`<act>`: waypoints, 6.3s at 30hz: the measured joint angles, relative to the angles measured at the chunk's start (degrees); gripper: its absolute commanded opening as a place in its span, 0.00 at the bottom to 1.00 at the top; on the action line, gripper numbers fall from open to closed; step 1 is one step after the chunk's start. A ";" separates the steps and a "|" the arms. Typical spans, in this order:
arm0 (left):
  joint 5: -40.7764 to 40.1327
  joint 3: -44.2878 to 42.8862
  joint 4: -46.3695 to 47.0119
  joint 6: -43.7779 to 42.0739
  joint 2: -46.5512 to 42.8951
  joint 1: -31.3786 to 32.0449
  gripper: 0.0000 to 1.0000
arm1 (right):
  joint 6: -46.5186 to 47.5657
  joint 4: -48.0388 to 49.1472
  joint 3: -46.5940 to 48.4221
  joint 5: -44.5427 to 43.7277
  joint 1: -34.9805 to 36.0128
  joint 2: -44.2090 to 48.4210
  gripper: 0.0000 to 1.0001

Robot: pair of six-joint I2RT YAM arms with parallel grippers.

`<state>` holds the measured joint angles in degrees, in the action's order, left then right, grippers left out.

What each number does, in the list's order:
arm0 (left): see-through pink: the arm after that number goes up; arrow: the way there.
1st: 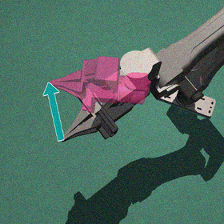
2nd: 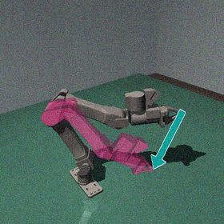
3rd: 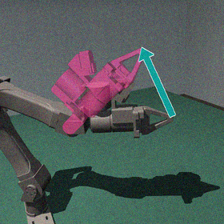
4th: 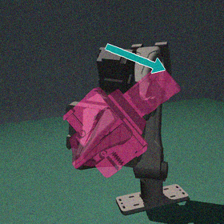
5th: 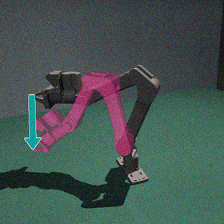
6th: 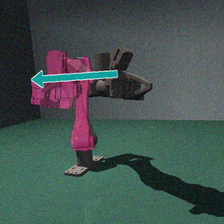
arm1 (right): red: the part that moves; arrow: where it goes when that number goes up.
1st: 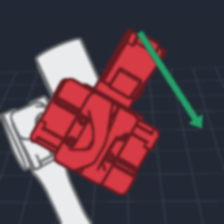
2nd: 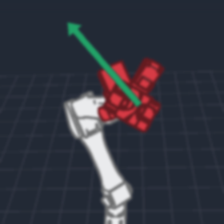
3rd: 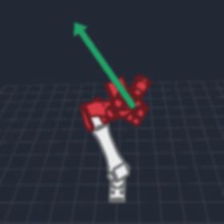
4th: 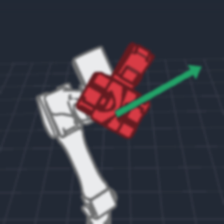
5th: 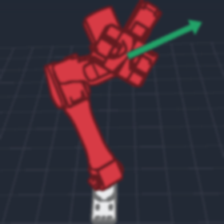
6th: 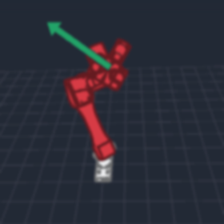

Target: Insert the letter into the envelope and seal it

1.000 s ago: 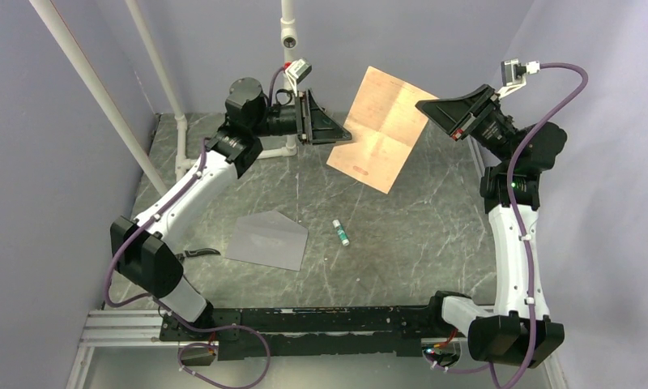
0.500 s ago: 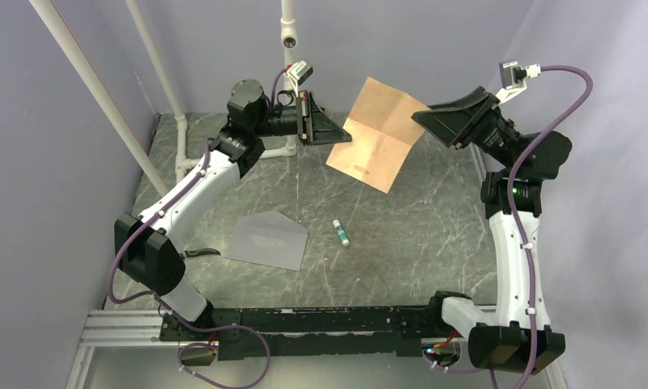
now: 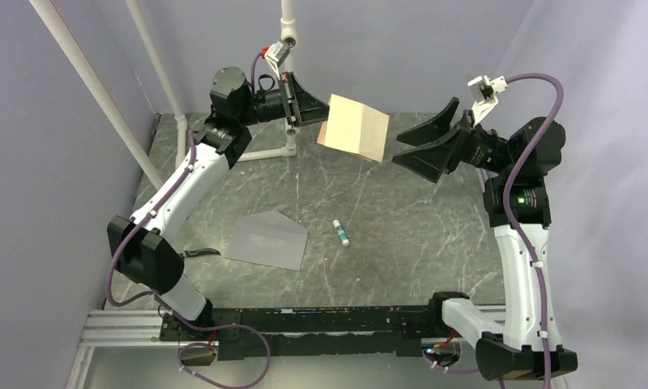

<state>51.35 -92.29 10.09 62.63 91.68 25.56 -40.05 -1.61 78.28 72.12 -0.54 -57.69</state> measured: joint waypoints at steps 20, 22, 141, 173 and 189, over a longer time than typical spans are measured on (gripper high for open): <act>-1.25 3.13 6.64 -1.31 -2.29 0.02 0.03 | -7.17 -4.46 -4.83 -28.26 12.68 -5.20 0.89; -1.25 3.63 8.22 0.20 -2.29 0.02 0.03 | -8.81 -1.75 -5.92 -28.48 13.64 -6.16 0.89; -1.88 -3.02 -66.14 -88.19 -14.25 5.27 0.83 | 59.67 -63.52 33.48 -23.08 37.77 -31.50 0.00; -13.70 14.69 11.06 -12.26 -25.90 5.22 0.13 | -6.34 34.73 -5.11 -41.90 33.99 -9.51 0.00; -13.38 11.87 6.29 -15.15 -26.08 5.22 0.03 | -9.09 23.71 2.08 -36.00 32.65 -11.93 0.56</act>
<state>37.98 -80.42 16.38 47.48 65.60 30.79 -49.15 22.11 80.36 36.12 32.12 -69.63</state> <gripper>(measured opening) 0.035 0.558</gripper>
